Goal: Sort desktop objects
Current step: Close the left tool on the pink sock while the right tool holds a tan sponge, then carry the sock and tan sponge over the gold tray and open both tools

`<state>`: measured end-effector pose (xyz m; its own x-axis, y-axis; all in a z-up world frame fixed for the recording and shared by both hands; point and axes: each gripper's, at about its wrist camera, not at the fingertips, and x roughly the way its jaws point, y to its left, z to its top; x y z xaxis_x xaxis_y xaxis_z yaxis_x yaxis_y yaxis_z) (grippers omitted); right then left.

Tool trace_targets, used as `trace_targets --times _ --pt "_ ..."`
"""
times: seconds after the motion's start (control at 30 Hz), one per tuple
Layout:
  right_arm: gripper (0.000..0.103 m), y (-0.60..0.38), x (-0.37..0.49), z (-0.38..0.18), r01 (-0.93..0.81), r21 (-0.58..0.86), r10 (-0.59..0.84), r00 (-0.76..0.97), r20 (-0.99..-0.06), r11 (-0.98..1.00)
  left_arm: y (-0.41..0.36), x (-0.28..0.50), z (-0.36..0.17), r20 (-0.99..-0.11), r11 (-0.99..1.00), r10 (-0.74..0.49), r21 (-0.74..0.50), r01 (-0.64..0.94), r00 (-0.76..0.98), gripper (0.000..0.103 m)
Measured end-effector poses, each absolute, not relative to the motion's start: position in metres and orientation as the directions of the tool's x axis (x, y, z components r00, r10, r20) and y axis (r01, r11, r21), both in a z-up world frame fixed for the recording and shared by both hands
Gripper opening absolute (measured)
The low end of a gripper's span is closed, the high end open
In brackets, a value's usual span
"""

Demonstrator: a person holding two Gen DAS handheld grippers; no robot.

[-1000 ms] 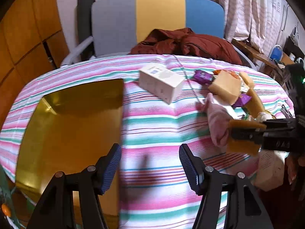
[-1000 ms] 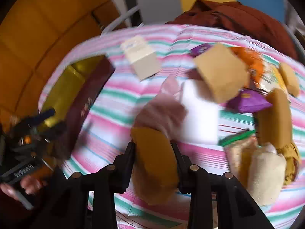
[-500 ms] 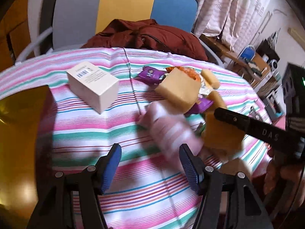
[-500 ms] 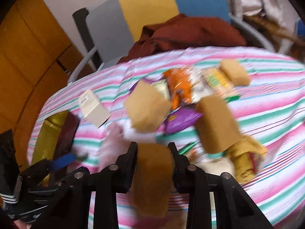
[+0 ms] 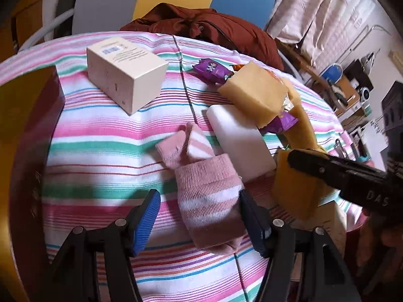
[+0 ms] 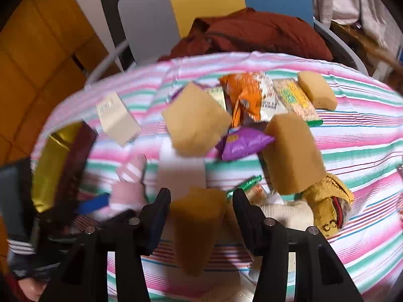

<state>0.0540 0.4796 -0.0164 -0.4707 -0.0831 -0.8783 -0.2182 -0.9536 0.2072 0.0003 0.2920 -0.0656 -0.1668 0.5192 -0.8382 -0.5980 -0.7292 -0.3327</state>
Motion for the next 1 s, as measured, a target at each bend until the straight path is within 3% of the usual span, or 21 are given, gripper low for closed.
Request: trace_targets --times 0.03,0.3,0.4,0.43,0.5,0.57,1.0 --pt "0.04 0.48 0.053 -0.019 -0.208 0.226 -0.107 -0.463 -0.88 -0.952 0.292 -0.001 -0.066 -0.839 -0.728 0.52 -0.337 -0.597 -0.161 0.066" --pt "0.043 0.488 0.056 -0.025 -0.241 0.242 -0.118 -0.436 -0.892 -0.94 0.28 -0.002 -0.071 -0.814 -0.717 0.567 -0.414 -0.561 -0.126 0.067" --pt "0.063 0.481 0.056 -0.034 -0.238 0.228 -0.128 -0.372 -0.919 -0.944 0.277 -0.001 -0.071 -0.809 -0.717 0.575 -0.423 -0.554 -0.125 0.062" --pt "0.068 0.478 0.058 -0.034 -0.232 0.222 -0.127 -0.362 -0.923 -0.947 0.276 0.001 -0.07 -0.806 -0.713 0.579 -0.427 -0.556 -0.124 0.054" --pt "0.065 0.477 0.06 -0.03 -0.216 0.229 -0.132 -0.387 -0.913 -0.949 0.274 0.002 -0.066 -0.781 -0.684 0.617 -0.468 -0.56 -0.102 0.034" --pt "0.032 0.476 0.061 -0.025 -0.195 0.231 -0.136 -0.408 -0.903 -0.953 0.271 0.004 -0.065 -0.774 -0.682 0.625 -0.478 -0.553 -0.103 0.031" --pt "0.032 0.467 0.057 -0.008 -0.176 0.263 -0.147 -0.492 -0.858 -0.949 0.229 0.007 -0.042 -0.726 -0.65 0.679 -0.53 -0.545 -0.105 0.027"
